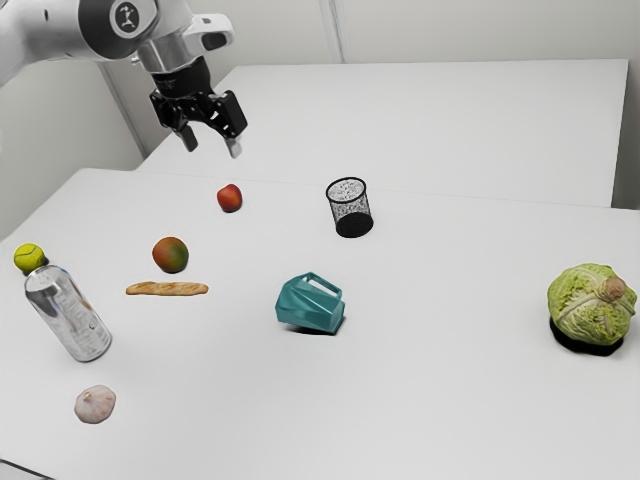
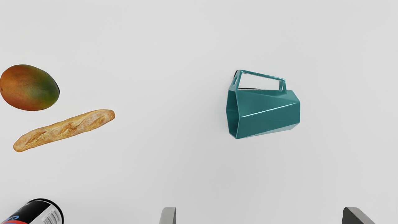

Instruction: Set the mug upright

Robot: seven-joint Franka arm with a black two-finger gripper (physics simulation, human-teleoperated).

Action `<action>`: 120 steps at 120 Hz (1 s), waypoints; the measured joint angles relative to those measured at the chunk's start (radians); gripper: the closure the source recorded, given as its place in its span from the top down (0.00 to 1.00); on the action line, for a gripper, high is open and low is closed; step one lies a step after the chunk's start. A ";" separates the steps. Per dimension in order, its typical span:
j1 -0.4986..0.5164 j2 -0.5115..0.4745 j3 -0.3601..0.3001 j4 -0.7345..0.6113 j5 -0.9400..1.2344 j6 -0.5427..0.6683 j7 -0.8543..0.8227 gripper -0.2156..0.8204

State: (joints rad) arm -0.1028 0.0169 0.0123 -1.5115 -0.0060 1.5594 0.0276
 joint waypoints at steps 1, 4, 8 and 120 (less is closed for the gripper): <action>0.000 0.000 0.000 0.000 0.000 0.000 0.000 0.77; -0.001 0.000 0.000 0.000 0.000 0.000 0.000 0.77; -0.001 -0.001 0.000 0.000 0.000 0.000 0.000 0.77; 0.027 -0.069 0.067 -0.473 -0.335 0.328 0.145 0.77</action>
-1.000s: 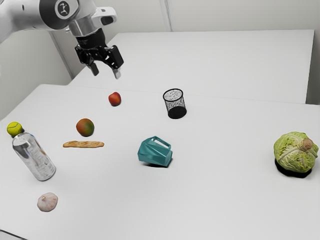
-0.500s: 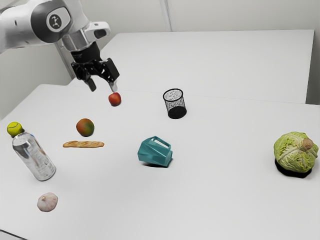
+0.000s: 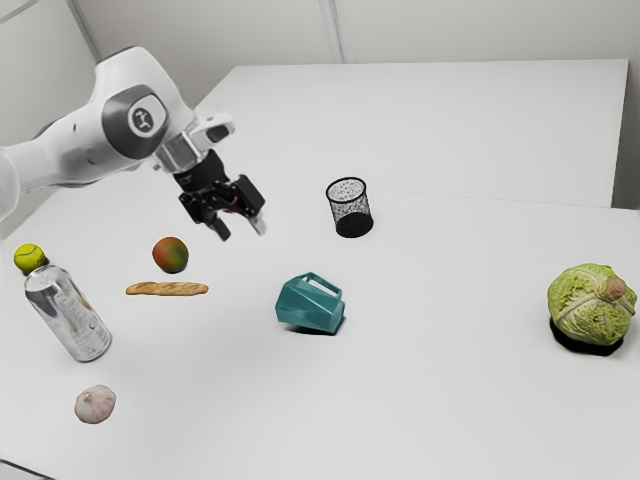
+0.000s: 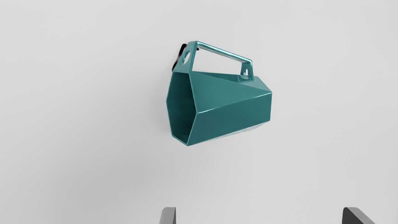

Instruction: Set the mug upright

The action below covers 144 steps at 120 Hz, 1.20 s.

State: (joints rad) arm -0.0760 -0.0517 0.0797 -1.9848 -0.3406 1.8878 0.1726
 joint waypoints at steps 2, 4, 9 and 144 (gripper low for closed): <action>0.000 0.001 0.000 -0.010 -0.009 0.009 0.006 0.77; 0.000 0.001 0.001 -0.019 -0.017 0.017 0.012 0.77; 0.002 0.005 0.001 -0.041 -0.040 0.038 0.026 0.77; 0.038 0.217 -0.001 -0.208 -0.669 0.268 0.514 0.77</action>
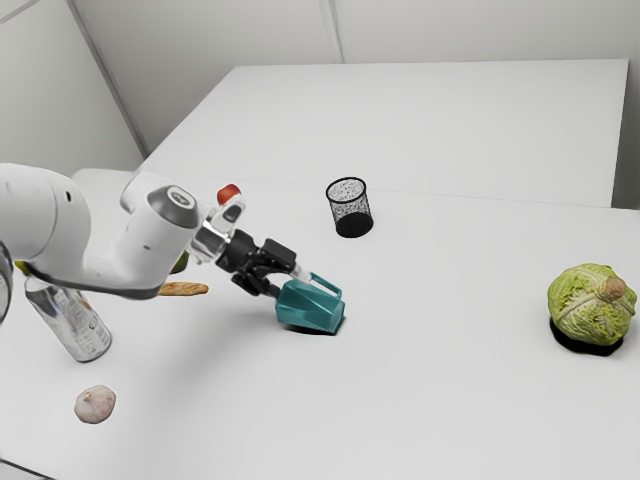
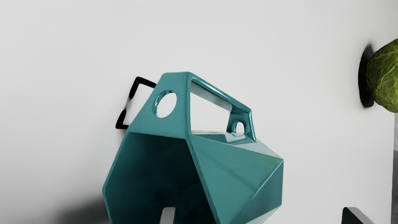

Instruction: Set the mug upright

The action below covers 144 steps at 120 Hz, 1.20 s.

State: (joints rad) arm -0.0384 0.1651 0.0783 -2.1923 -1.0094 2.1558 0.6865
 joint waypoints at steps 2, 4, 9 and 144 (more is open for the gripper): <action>0.000 0.003 0.000 0.000 -0.009 0.000 0.008 0.77; 0.000 0.006 0.000 -0.001 -0.019 0.000 0.017 0.77; 0.000 0.013 0.000 -0.006 -0.047 0.001 0.038 0.77; -0.047 -0.119 -0.013 0.048 0.140 0.006 0.198 0.05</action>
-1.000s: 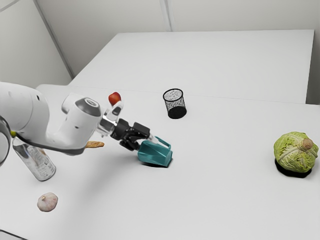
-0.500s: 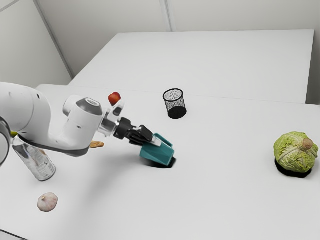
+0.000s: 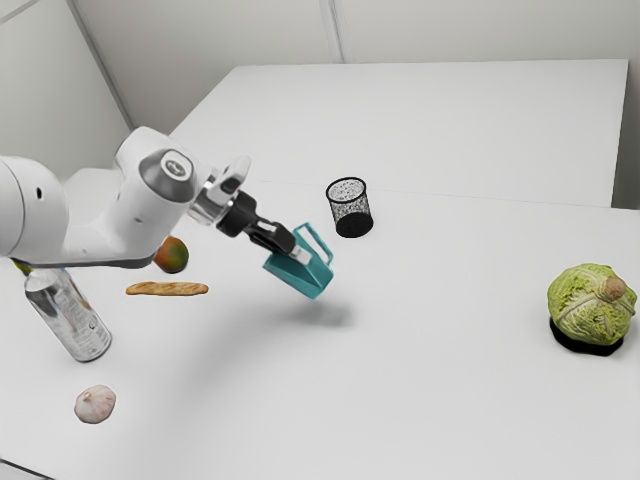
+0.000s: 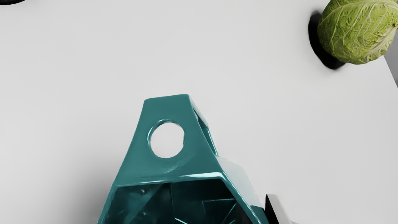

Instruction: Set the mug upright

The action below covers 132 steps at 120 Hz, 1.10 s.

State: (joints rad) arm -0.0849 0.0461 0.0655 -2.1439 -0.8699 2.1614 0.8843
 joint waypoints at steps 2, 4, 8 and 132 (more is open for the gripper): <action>0.000 -0.004 0.000 0.003 0.027 -0.001 -0.011 0.05; 0.001 -0.007 0.000 0.006 0.051 -0.002 -0.022 0.05; 0.002 -0.012 -0.001 0.013 0.105 -0.003 -0.047 0.05; -0.021 -0.158 -0.010 -0.182 0.920 0.174 -0.724 0.05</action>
State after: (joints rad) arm -0.1055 -0.1123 0.0560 -2.3264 0.0502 2.3358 0.1604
